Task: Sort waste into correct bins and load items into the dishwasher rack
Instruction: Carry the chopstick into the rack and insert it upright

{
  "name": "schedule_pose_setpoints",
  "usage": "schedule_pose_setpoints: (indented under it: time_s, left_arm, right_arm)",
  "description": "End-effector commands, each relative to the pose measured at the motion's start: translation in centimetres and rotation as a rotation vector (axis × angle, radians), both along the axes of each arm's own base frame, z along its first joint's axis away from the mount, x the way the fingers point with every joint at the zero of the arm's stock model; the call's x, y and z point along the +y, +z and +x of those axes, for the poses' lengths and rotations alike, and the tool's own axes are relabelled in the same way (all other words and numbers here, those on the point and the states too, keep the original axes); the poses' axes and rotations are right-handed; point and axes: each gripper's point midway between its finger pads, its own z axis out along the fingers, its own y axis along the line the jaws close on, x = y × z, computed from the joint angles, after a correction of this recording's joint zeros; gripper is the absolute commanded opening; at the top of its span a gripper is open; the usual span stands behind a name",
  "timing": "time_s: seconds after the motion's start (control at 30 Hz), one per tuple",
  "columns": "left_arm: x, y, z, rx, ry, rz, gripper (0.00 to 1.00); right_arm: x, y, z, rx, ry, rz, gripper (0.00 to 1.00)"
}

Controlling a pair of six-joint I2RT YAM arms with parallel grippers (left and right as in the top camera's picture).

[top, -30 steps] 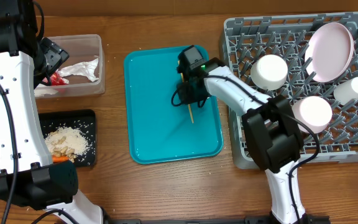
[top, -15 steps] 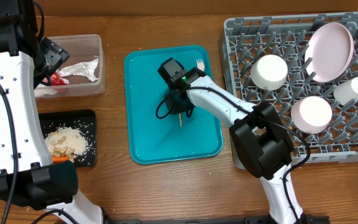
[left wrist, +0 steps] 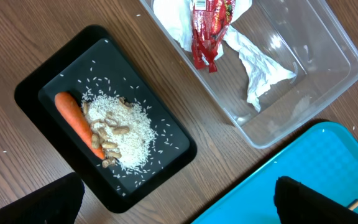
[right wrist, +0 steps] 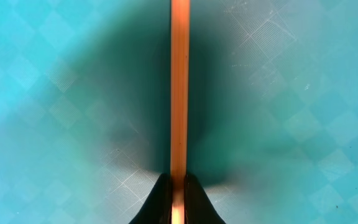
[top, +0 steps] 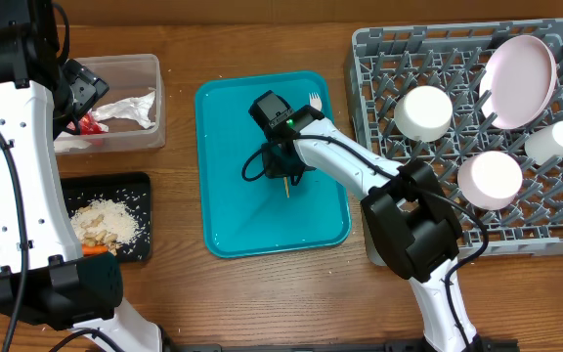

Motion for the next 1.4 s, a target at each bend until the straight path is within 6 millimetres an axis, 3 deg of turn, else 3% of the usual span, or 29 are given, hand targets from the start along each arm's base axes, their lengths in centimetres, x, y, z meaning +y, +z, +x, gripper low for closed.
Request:
schedule_pose_setpoints:
  time_s: [0.0, 0.13, 0.27, 0.43, 0.57, 0.67, 0.8, 0.9, 1.03, 1.2, 1.37]
  left_arm:
    - [0.2, 0.1, 0.0, -0.005, 0.01, 0.002, 1.0]
    - [0.2, 0.1, 0.0, -0.005, 0.01, 0.002, 1.0]
    - [0.2, 0.1, 0.0, -0.005, 0.01, 0.002, 1.0]
    - [0.2, 0.1, 0.0, -0.005, 0.01, 0.002, 1.0]
    - [0.2, 0.1, 0.1, -0.008, 0.01, 0.003, 1.0]
    - [0.2, 0.1, 0.1, -0.008, 0.01, 0.003, 1.0]
    - [0.2, 0.1, 0.1, -0.008, 0.01, 0.003, 1.0]
    - [0.2, 0.1, 0.1, -0.008, 0.01, 0.003, 1.0]
    - [0.2, 0.1, 0.1, -0.007, 0.01, 0.003, 1.0]
    - [0.2, 0.0, 0.1, -0.006, 0.01, 0.003, 1.0]
    - [0.2, 0.0, 0.1, -0.006, 0.01, 0.003, 1.0]
  right_arm:
    - [-0.9, -3.6, -1.2, 0.074, -0.012, -0.057, 0.04]
    - [-1.1, -3.0, -1.3, 0.089, -0.014, -0.068, 0.04]
    - [-0.7, -1.0, -0.7, 0.098, 0.021, -0.042, 0.04]
    - [-0.5, 4.2, 0.9, 0.082, 0.006, 0.018, 0.04]
    - [-2.0, 8.9, 2.4, 0.045, -0.034, 0.042, 0.04]
    - [-4.5, 12.7, 3.5, -0.009, -0.029, 0.061, 0.04]
    - [-8.6, 15.9, 5.3, -0.085, -0.033, 0.075, 0.04]
    - [-12.1, 17.1, 6.4, -0.122, 0.015, 0.051, 0.04]
    - [-16.3, 16.8, 7.5, -0.114, -0.021, 0.048, 0.04]
    - [-19.0, 16.4, 8.2, -0.113, 0.005, 0.088, 0.04]
    - [-20.0, 15.3, 8.3, -0.101, -0.01, 0.083, 0.04]
